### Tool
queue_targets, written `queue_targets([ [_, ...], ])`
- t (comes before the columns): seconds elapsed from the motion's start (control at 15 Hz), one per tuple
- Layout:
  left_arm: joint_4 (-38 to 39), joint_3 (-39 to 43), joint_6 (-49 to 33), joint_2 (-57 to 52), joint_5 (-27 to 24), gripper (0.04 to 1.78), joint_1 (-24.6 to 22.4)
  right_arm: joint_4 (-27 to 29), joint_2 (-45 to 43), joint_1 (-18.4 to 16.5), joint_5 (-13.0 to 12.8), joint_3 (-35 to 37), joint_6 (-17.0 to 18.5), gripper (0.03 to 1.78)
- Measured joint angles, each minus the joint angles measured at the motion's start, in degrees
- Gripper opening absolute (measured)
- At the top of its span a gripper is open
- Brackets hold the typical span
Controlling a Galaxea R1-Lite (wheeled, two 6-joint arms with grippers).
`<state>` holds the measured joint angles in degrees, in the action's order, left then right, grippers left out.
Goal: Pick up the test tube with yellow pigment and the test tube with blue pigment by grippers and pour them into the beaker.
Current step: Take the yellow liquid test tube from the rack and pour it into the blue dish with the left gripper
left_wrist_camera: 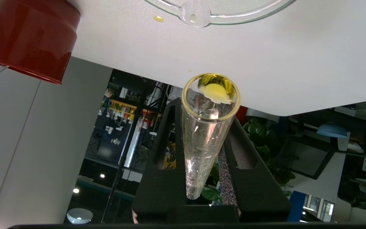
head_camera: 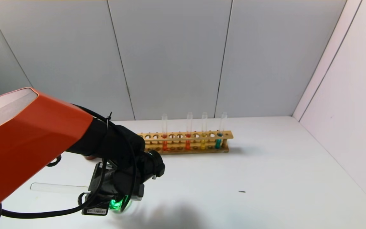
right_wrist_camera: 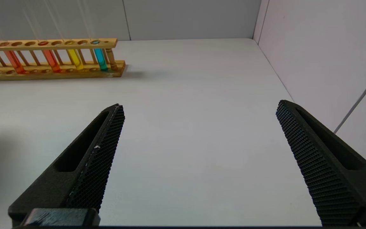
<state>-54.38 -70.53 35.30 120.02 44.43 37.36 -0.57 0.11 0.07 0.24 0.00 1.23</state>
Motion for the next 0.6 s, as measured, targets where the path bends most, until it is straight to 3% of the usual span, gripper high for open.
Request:
queue_targets([
  [0.6,-1.73,-0.63,-0.44,0.62,0.0,0.33,0.87,-0.02,0.0,-0.02,0.0,0.0,-0.02,1.74],
])
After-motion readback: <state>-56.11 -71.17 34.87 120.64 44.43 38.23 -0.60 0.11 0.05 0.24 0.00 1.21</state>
